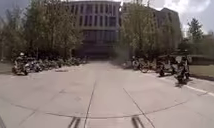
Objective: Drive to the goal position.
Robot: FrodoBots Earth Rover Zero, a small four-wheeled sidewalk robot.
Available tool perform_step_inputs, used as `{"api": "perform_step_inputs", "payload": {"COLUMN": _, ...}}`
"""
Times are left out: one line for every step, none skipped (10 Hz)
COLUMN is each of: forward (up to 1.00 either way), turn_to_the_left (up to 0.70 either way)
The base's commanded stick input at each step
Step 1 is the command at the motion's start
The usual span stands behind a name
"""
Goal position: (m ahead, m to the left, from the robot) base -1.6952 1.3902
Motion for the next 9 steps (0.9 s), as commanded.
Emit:
{"api": "perform_step_inputs", "payload": {"forward": 0.7, "turn_to_the_left": 0.0}}
{"api": "perform_step_inputs", "payload": {"forward": 0.7, "turn_to_the_left": 0.0}}
{"api": "perform_step_inputs", "payload": {"forward": 0.7, "turn_to_the_left": 0.0}}
{"api": "perform_step_inputs", "payload": {"forward": 0.7, "turn_to_the_left": 0.0}}
{"api": "perform_step_inputs", "payload": {"forward": 0.7, "turn_to_the_left": 0.0}}
{"api": "perform_step_inputs", "payload": {"forward": 0.7, "turn_to_the_left": 0.0}}
{"api": "perform_step_inputs", "payload": {"forward": 0.7, "turn_to_the_left": 0.0}}
{"api": "perform_step_inputs", "payload": {"forward": 0.7, "turn_to_the_left": 0.0}}
{"api": "perform_step_inputs", "payload": {"forward": 0.7, "turn_to_the_left": 0.0}}
